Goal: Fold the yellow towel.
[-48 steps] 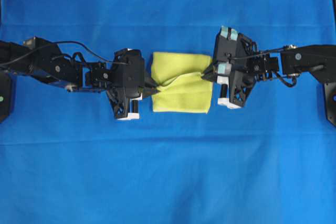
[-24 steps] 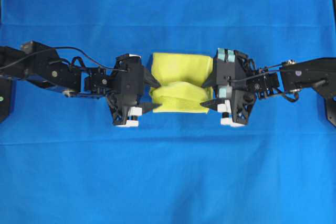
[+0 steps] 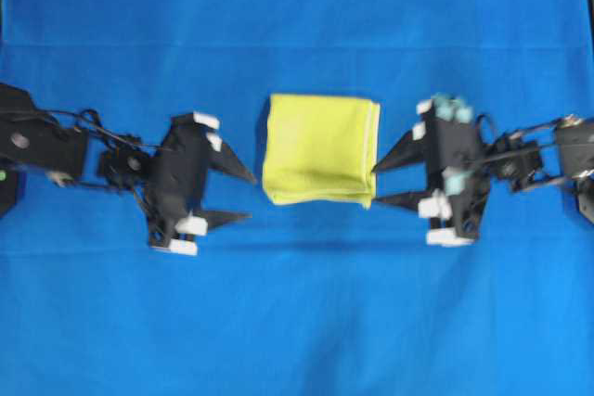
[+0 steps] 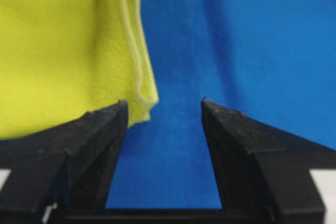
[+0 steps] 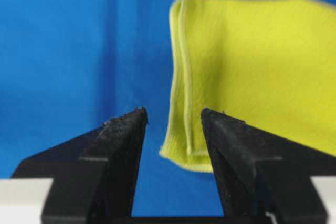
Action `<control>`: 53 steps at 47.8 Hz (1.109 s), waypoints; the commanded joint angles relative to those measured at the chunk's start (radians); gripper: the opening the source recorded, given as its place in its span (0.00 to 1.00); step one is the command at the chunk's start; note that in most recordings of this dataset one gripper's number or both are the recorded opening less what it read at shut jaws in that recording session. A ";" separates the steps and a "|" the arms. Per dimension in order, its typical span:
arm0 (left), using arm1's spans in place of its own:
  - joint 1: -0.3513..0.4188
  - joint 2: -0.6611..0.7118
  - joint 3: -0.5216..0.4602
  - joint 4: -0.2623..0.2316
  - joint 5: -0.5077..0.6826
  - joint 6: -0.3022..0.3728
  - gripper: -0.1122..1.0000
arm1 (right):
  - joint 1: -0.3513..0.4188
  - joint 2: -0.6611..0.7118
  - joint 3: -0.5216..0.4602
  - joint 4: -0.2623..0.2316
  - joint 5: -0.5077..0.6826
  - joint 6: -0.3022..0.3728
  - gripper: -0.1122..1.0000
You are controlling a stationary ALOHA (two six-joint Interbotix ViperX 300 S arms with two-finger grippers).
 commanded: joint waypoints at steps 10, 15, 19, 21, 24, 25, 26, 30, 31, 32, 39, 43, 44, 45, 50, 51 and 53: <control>0.014 -0.285 0.094 0.000 -0.011 0.008 0.59 | -0.048 -0.295 0.084 -0.014 0.005 -0.002 0.57; 0.031 -0.380 0.160 0.000 -0.035 0.005 0.59 | -0.069 -0.410 0.129 -0.017 0.005 -0.003 0.57; 0.043 -0.463 0.212 0.000 -0.052 0.003 0.59 | -0.091 -0.494 0.170 -0.028 0.003 -0.003 0.57; 0.049 -0.515 0.242 0.000 -0.058 0.003 0.59 | -0.104 -0.534 0.195 -0.031 0.000 -0.003 0.57; 0.054 -0.578 0.281 0.000 -0.063 0.003 0.59 | -0.130 -0.606 0.245 -0.031 -0.015 -0.003 0.57; 0.055 -0.598 0.295 0.000 -0.064 0.003 0.59 | -0.138 -0.626 0.262 -0.029 -0.023 -0.003 0.56; 0.055 -0.621 0.308 0.000 -0.066 0.002 0.59 | -0.146 -0.643 0.278 -0.031 -0.034 -0.003 0.56; 0.060 -0.713 0.370 0.000 -0.071 -0.009 0.59 | -0.179 -0.713 0.353 -0.026 -0.095 -0.003 0.56; 0.060 -0.733 0.383 0.000 -0.071 -0.011 0.59 | -0.183 -0.721 0.360 -0.025 -0.103 -0.002 0.56; 0.060 -0.752 0.397 0.000 -0.071 -0.011 0.59 | -0.193 -0.738 0.382 -0.023 -0.126 -0.002 0.56; 0.060 -0.888 0.495 -0.002 -0.077 -0.028 0.59 | -0.232 -0.773 0.465 -0.011 -0.212 0.000 0.56; 0.061 -0.945 0.534 -0.002 -0.087 -0.038 0.59 | -0.247 -0.759 0.492 -0.003 -0.238 0.002 0.56; 0.061 -0.956 0.540 -0.002 -0.087 -0.040 0.59 | -0.250 -0.755 0.494 -0.002 -0.241 0.002 0.56; 0.063 -0.965 0.546 -0.002 -0.087 -0.040 0.59 | -0.250 -0.749 0.495 -0.002 -0.244 0.002 0.56; 0.069 -0.991 0.558 -0.002 -0.080 -0.043 0.59 | -0.252 -0.738 0.499 -0.002 -0.255 0.002 0.56; 0.072 -0.992 0.558 -0.002 -0.077 -0.044 0.59 | -0.252 -0.738 0.499 -0.002 -0.255 0.002 0.56; 0.077 -0.991 0.558 0.000 -0.075 -0.044 0.59 | -0.250 -0.738 0.499 -0.002 -0.255 0.002 0.56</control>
